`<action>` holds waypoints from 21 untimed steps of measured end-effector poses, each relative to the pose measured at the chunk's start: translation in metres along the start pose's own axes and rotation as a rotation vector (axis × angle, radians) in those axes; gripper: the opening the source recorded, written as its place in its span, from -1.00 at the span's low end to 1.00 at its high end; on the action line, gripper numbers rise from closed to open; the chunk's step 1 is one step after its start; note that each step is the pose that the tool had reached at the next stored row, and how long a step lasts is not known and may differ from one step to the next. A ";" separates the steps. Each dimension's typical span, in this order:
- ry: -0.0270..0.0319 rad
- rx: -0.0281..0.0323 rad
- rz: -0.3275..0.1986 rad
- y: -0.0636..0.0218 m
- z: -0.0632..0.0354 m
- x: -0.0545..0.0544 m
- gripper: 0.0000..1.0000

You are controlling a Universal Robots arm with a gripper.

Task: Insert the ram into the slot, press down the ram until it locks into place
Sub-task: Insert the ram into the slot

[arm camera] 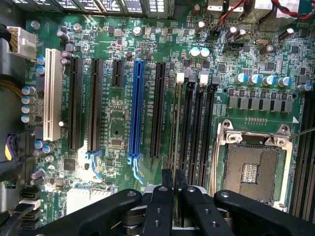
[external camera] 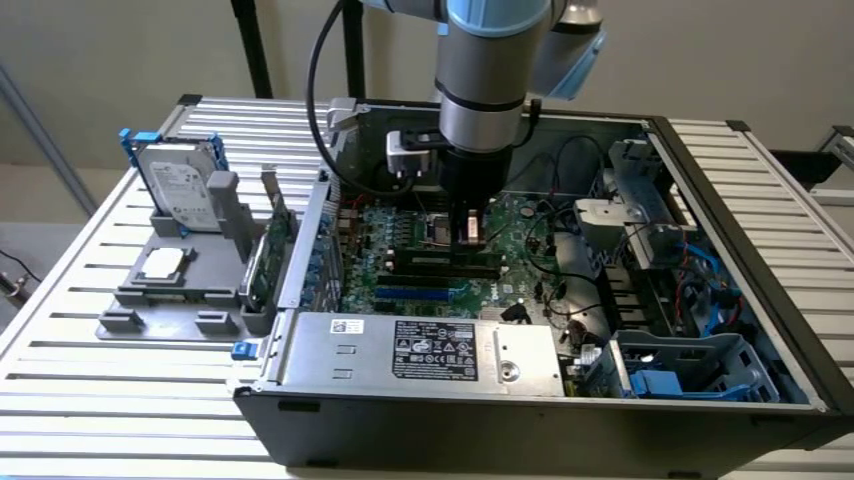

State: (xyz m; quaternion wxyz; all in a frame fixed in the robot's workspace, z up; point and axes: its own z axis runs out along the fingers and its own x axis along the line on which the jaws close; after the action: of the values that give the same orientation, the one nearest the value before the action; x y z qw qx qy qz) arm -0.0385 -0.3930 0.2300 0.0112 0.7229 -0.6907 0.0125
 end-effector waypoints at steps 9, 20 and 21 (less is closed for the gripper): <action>0.0002 0.0021 0.019 0.0013 0.0003 0.000 -0.73; 0.0015 0.0119 0.021 0.0017 0.0027 0.000 -0.73; 0.0016 0.0126 0.022 0.0020 0.0029 0.000 -0.73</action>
State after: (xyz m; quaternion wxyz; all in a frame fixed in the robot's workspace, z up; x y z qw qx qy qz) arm -0.0405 -0.3929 0.2270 0.0071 0.7155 -0.6984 0.0176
